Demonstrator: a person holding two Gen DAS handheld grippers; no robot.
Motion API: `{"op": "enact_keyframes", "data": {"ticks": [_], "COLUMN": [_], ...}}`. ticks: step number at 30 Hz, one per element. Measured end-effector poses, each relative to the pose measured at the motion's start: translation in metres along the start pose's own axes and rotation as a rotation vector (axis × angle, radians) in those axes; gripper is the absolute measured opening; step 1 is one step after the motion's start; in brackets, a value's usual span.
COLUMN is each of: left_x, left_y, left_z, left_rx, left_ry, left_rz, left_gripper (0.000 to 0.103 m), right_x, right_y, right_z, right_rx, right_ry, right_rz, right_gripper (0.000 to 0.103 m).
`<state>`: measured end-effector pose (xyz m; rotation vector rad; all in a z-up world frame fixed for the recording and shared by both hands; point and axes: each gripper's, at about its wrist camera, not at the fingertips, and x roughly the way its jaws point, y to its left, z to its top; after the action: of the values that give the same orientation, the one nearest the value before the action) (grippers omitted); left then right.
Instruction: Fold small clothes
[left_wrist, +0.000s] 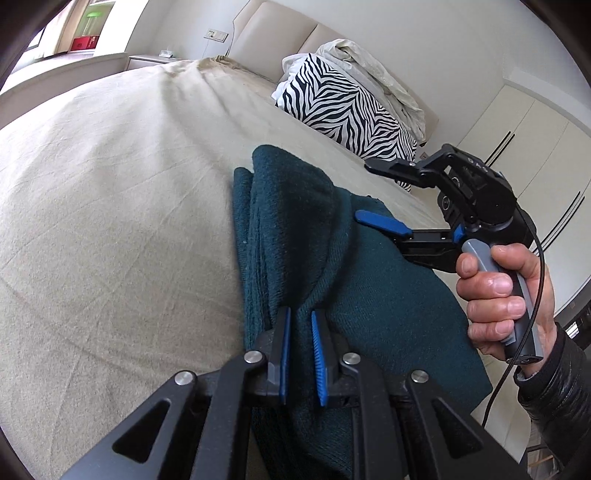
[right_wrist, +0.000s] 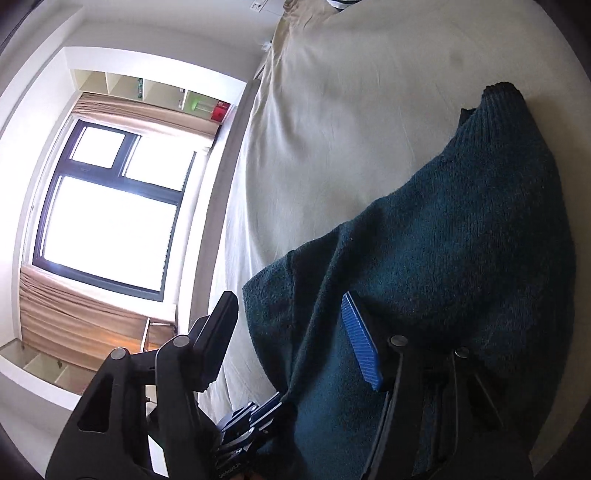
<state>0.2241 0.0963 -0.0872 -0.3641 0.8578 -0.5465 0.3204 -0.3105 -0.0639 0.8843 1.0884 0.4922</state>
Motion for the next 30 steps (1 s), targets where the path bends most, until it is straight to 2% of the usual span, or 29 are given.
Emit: {"op": "enact_keyframes", "data": {"ticks": [1, 3, 5, 6, 7, 9, 10, 12, 14, 15, 16, 17, 18, 20, 23, 24, 25, 26, 27, 28, 29, 30], "left_x": [0.0, 0.001, 0.001, 0.001, 0.001, 0.0, 0.0, -0.001, -0.001, 0.0, -0.002, -0.003, -0.004, -0.005, -0.007, -0.007, -0.006, -0.006, -0.006, -0.005, -0.005, -0.005], "left_y": [0.003, 0.011, 0.013, 0.012, 0.011, 0.011, 0.011, 0.01, 0.011, 0.013, 0.016, 0.017, 0.017, 0.017, 0.017, 0.017, 0.017, 0.017, 0.016, 0.014, 0.013, 0.011], "left_z": [0.001, 0.0, 0.001, 0.0, 0.0, 0.0, 0.001, 0.0, -0.001, -0.001, -0.002, -0.003, -0.004, -0.004, -0.005, -0.005, -0.003, -0.003, -0.003, -0.002, -0.002, -0.002], "left_rx": [-0.014, -0.052, -0.067, -0.064, -0.06, -0.063, -0.065, -0.065, -0.069, -0.074, -0.08, -0.084, -0.085, -0.086, -0.086, -0.086, -0.085, -0.082, -0.078, -0.073, -0.066, -0.061], "left_ry": [-0.001, 0.0, -0.001, -0.003, -0.004, -0.003, -0.003, -0.004, -0.004, -0.002, -0.004, -0.004, -0.006, -0.008, -0.009, -0.009, -0.008, -0.009, -0.009, -0.008, -0.007, -0.008], "left_rz": [-0.016, -0.054, -0.07, -0.067, -0.065, -0.067, -0.069, -0.069, -0.073, -0.075, -0.084, -0.093, -0.098, -0.101, -0.102, -0.102, -0.101, -0.1, -0.097, -0.093, -0.088, -0.082], "left_gripper": [0.016, 0.016, 0.016, 0.016, 0.015, 0.015, 0.015, 0.015, 0.015, 0.015, 0.015, 0.015, 0.015, 0.015, 0.015, 0.015, 0.015, 0.015, 0.015, 0.015, 0.015, 0.015], "right_x": [0.004, 0.012, 0.016, 0.015, 0.013, 0.02, 0.024, 0.041, 0.064, 0.069, 0.068, 0.064, 0.058, 0.033, -0.023, -0.039, -0.047, -0.055, -0.055, -0.051, -0.056, -0.062], "right_y": [-0.001, -0.001, 0.007, 0.015, 0.024, 0.047, 0.06, 0.076, 0.061, 0.053, 0.048, 0.041, 0.041, 0.043, 0.041, 0.035, 0.028, 0.017, 0.002, -0.012, -0.03, -0.034], "right_z": [0.003, 0.005, 0.004, 0.003, 0.001, -0.003, -0.006, -0.014, -0.023, -0.025, -0.028, -0.031, -0.031, -0.035, -0.056, -0.069, -0.081, -0.1, -0.113, -0.123, -0.134, -0.14], "right_rx": [-0.003, -0.034, -0.073, -0.09, -0.085, -0.081, -0.108, -0.161, -0.153, -0.172, -0.203, -0.206, -0.194, -0.145, -0.131, -0.123, -0.111, -0.099, -0.098, -0.099, -0.106, -0.11], "right_ry": [-0.013, -0.022, -0.008, -0.007, -0.014, 0.016, 0.032, 0.051, 0.093, 0.068, 0.036, 0.033, 0.042, 0.037, -0.018, -0.023, -0.022, -0.018, -0.001, 0.013, 0.002, -0.017], "right_rz": [-0.038, -0.117, -0.151, -0.167, -0.148, -0.009, 0.017, -0.01, -0.065, -0.059, -0.066, -0.051, -0.021, -0.027, 0.093, 0.119, 0.143, 0.149, 0.124, 0.105, 0.129, 0.113], "right_gripper": [0.038, 0.025, 0.023, 0.026, 0.03, 0.037, 0.049, 0.054, 0.055, 0.046, 0.025, 0.022, 0.022, 0.025, 0.028, 0.037, 0.058, 0.066, 0.067, 0.064, 0.06, 0.049]}}
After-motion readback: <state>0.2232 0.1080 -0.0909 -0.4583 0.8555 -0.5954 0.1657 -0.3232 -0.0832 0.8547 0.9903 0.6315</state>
